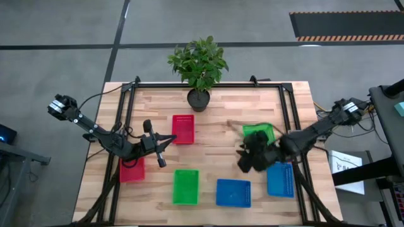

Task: Stack baskets by color
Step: Stack the top green basket on top of the bottom green baskets

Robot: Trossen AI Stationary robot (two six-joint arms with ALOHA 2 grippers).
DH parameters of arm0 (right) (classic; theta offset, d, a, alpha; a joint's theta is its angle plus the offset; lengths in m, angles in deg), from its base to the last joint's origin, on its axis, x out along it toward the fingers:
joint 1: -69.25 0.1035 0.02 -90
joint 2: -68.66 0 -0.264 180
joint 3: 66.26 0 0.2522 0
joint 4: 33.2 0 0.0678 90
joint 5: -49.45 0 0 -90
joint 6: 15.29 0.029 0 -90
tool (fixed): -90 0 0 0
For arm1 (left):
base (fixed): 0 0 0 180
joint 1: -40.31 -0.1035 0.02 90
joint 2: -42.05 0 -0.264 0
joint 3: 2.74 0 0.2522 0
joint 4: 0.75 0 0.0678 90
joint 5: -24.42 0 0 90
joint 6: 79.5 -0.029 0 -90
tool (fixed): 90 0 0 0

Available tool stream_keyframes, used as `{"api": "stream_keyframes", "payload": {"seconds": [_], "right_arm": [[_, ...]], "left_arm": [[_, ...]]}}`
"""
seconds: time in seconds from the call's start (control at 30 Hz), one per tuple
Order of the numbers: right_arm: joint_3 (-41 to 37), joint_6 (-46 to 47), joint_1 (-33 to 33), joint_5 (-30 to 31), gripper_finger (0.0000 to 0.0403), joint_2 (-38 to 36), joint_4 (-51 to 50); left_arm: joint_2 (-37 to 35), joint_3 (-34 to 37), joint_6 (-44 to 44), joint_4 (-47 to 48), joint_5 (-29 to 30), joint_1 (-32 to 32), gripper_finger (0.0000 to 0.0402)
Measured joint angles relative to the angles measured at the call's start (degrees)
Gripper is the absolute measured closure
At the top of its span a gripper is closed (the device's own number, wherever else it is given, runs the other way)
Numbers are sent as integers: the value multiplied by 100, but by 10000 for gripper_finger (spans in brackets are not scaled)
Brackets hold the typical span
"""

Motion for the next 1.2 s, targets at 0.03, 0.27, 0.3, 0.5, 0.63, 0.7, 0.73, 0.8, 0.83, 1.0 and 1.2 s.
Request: {"api": "stream_keyframes", "payload": {"seconds": [0.03, 0.27, 0.3, 0.5, 0.63, 0.7, 0.73, 0.8, 0.83, 1.0, 1.2], "right_arm": [[-104, 124, -179, -278, 270, -58, -5], [-259, 287, -1278, -1090, 253, -41, -654], [-245, 288, -1412, -1134, 253, 12, -784], [-54, 268, -1950, -1187, 252, 336, -1635], [32, 87, -2053, -1346, 252, 641, -1649], [95, 11, -2068, -1354, 252, 821, -1658], [136, -60, -2069, -1353, 252, 917, -1664], [235, -149, -2071, -1353, 252, 1102, -1657], [280, -192, -2071, -1353, 252, 1180, -1649], [482, -279, -2069, -1353, 252, 1600, -1713], [613, -298, -2115, -1335, 252, 2077, -1975]], "left_arm": [[0, 0, -2, -1, 0, 0, 401], [0, 0, 0, 4, 0, 0, 401], [0, 0, 0, 5, 2, 0, 401], [0, 0, -2, 40, 0, 0, 401], [0, 0, -2, 42, 1, 0, 401], [0, 0, -2, 44, 2, 0, 401], [0, 0, -2, 44, 0, 0, 401], [0, 0, -2, 44, 2, 0, 401], [0, 0, -2, 44, 0, 0, 401], [0, 0, -2, 44, 0, 0, 401], [0, 2, -2, 44, 0, 0, 401]]}}
